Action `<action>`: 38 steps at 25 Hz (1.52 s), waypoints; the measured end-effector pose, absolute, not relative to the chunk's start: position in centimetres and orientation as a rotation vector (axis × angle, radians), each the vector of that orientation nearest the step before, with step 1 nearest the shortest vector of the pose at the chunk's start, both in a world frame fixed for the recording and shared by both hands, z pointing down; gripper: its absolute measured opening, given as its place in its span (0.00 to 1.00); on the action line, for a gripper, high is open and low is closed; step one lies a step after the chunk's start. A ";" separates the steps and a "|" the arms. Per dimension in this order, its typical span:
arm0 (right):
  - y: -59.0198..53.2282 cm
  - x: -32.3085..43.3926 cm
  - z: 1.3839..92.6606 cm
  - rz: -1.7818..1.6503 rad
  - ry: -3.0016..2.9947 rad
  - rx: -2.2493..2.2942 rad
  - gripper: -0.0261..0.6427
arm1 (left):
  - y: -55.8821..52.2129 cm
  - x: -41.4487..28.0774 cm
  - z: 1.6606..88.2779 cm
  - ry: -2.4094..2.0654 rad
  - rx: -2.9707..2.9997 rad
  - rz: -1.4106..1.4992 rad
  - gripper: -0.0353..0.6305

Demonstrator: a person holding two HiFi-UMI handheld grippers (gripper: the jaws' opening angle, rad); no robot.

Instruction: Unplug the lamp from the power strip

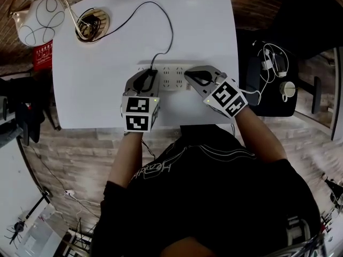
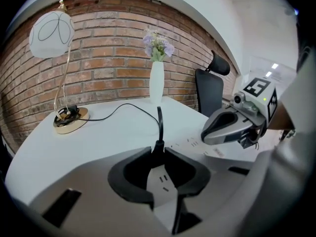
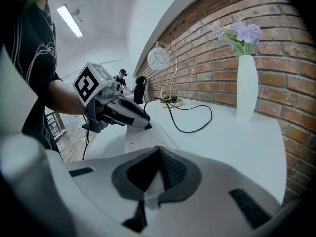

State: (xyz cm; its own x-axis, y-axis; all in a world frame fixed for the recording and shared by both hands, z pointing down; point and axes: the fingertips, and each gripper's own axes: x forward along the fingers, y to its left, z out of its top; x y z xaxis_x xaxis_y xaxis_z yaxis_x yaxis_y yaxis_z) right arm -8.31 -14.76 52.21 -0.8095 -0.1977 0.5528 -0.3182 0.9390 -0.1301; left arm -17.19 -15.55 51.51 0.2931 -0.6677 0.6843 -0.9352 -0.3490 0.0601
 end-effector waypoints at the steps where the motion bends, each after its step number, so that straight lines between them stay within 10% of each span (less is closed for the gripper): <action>1: -14.8 -8.3 52.2 0.289 -2.538 0.368 0.03 | -15.6 -17.2 51.5 -1.424 2.105 0.764 0.17; 20: -14.8 -8.3 52.3 0.273 -2.540 0.371 0.03 | -15.6 -16.8 51.2 -1.487 2.203 1.058 0.17; 32: -14.8 -8.3 52.3 0.291 -2.546 0.362 0.03 | -15.6 -17.4 51.3 -1.348 2.055 0.661 0.17; 38: -14.8 -8.3 52.2 0.283 -2.546 0.368 0.03 | -15.4 -16.7 51.2 -1.455 2.206 1.106 0.17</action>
State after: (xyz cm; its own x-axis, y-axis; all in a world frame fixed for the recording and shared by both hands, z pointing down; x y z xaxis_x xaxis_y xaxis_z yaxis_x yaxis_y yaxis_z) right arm -8.25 -14.79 52.22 -0.8129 -0.2015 0.5464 -0.3167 0.9403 -0.1244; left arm -16.72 -15.43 51.15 0.2018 -0.6616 0.7222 -0.8730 -0.4558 -0.1736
